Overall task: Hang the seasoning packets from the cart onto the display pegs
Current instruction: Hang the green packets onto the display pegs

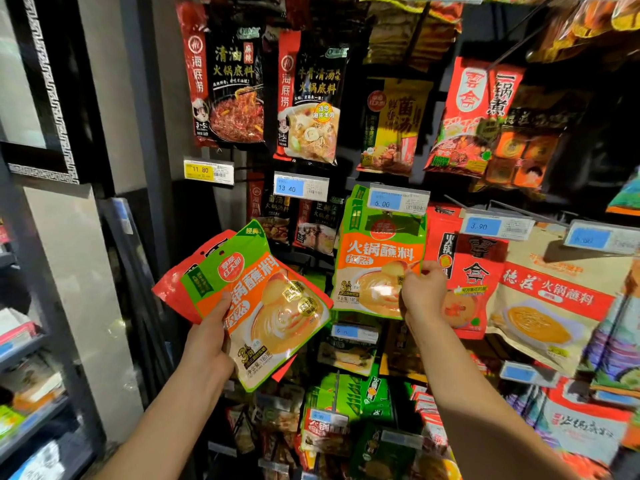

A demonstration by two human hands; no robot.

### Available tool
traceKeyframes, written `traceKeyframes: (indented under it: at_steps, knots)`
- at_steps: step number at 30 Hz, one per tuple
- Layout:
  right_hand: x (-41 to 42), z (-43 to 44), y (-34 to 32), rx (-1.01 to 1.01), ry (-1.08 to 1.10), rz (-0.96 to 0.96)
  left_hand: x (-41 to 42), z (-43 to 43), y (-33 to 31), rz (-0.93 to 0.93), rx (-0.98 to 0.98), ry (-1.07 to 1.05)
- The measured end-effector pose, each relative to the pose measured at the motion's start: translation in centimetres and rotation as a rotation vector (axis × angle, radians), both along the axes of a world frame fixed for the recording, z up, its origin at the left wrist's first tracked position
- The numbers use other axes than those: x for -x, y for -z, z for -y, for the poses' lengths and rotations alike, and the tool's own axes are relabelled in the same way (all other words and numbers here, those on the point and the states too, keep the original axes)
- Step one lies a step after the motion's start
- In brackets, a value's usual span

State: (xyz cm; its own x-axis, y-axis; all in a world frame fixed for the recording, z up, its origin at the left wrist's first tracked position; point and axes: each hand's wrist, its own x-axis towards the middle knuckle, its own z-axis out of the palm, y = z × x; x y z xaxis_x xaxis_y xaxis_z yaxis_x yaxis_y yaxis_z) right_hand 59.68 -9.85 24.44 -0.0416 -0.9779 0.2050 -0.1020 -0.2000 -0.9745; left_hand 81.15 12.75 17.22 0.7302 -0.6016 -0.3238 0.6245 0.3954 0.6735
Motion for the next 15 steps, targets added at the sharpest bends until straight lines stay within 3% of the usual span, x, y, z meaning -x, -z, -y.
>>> traceKeyframes:
  at_steps: [3, 7, 9, 12, 15]
  knots:
    - [0.2, 0.6, 1.2, 0.060, -0.017, -0.444, 0.3, 0.0, -0.1, -0.013, -0.013, 0.002]
    - [1.8, -2.2, 1.7, -0.001, -0.001, -0.703, 0.9, -0.5, 0.0, 0.014, -0.022, 0.014]
    - [1.8, -4.3, 1.5, 0.115, -0.087, -0.611, 1.4, -0.8, -0.2, 0.034, -0.022, 0.028]
    - [0.2, -8.5, -0.5, 0.262, -0.436, -0.347, 2.6, -1.0, -0.9, 0.065, -0.017, 0.064]
    - [-1.9, -10.2, -1.5, 0.324, -0.587, -0.466, 3.8, -0.6, -1.2, 0.059, -0.020, 0.099]
